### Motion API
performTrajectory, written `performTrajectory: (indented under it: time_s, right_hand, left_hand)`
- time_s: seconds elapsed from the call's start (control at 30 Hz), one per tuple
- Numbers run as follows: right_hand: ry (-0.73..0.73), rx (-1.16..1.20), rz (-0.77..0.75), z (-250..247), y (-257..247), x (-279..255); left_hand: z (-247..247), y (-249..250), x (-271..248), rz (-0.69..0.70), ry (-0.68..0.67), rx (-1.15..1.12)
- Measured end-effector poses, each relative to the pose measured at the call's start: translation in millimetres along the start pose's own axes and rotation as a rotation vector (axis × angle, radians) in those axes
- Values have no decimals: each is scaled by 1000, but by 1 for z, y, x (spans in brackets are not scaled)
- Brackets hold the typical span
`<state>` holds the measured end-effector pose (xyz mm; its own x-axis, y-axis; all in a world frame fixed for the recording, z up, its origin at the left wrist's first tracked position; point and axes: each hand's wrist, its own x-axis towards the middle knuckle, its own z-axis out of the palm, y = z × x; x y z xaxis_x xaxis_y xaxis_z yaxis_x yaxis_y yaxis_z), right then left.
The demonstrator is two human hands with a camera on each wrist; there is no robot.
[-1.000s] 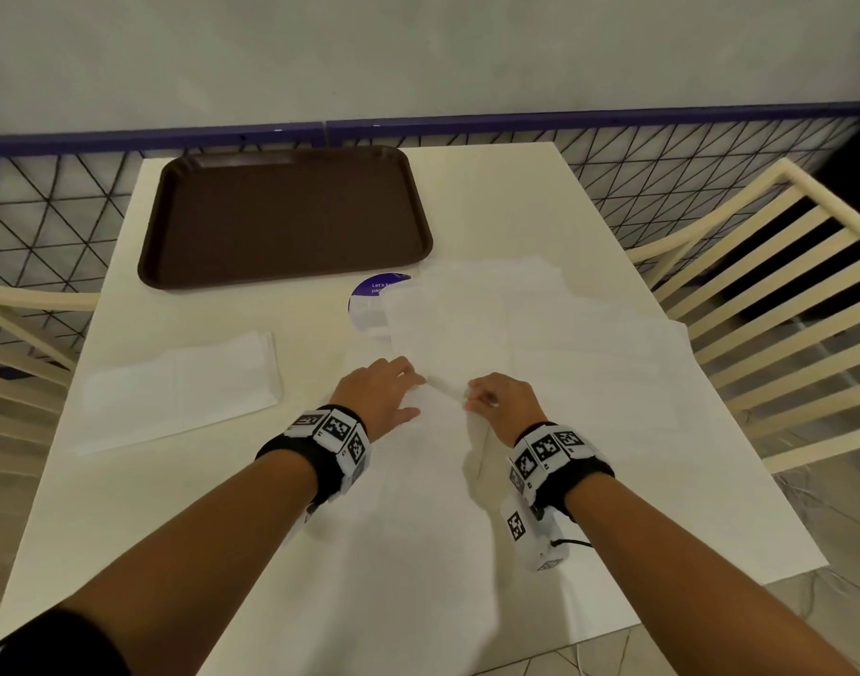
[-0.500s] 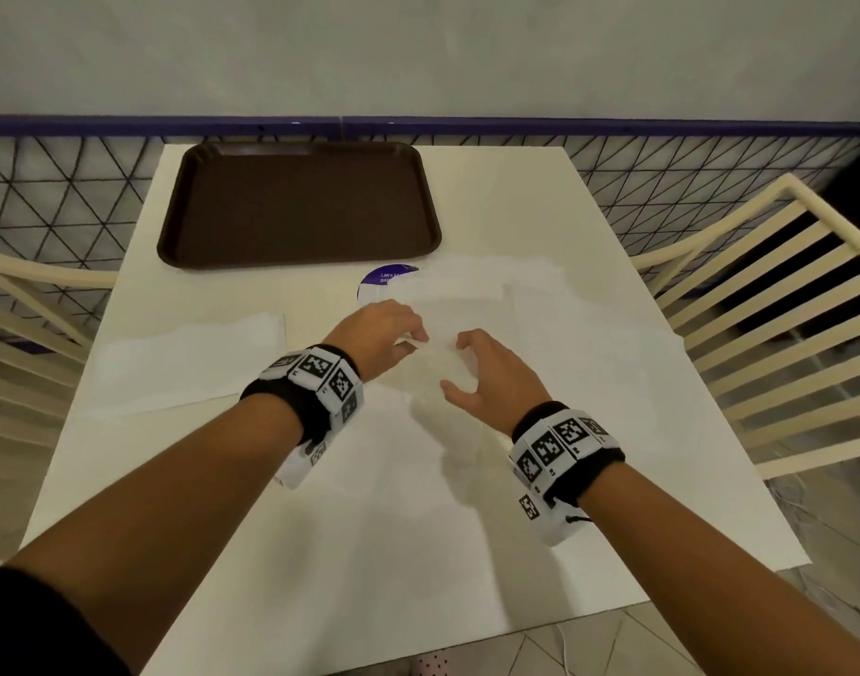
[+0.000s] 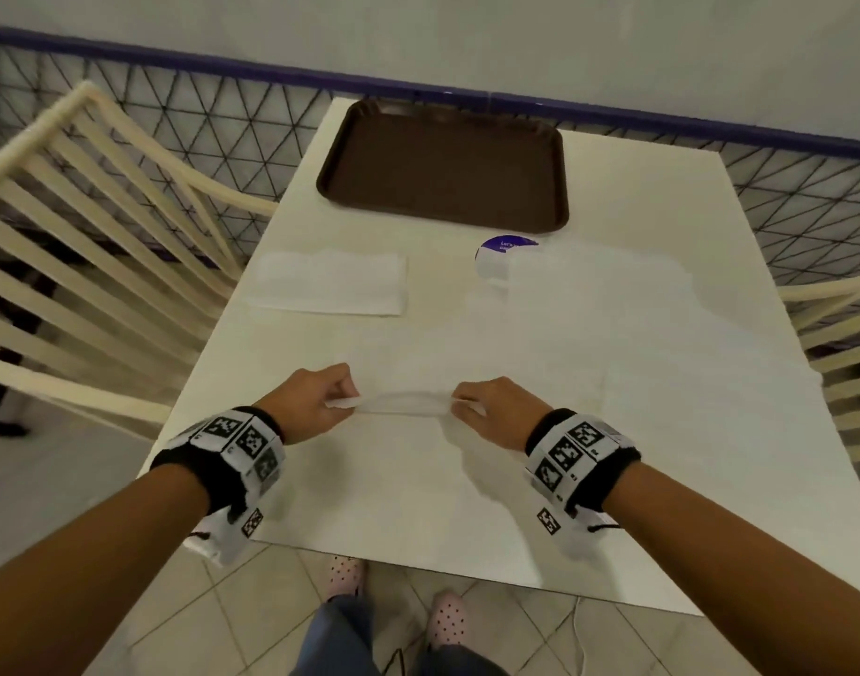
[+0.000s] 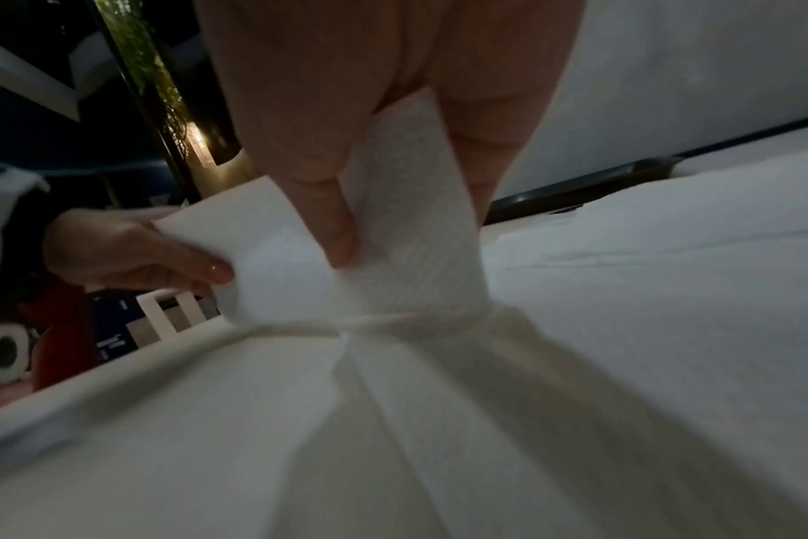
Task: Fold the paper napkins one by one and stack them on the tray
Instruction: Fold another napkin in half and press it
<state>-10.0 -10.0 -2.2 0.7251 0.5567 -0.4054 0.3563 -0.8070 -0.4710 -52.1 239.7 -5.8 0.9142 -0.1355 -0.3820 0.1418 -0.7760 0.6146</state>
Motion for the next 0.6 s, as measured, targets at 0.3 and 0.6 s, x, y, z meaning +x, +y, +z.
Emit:
performTrajectory:
  time_s: [0.3, 0.6]
  right_hand:
    - [-84, 191, 203, -16, -1, 27]
    - [-24, 399, 397, -18, 5, 58]
  left_hand:
    - [-10, -26, 4, -251, 26, -206]
    - [-21, -24, 32, -425, -34, -373]
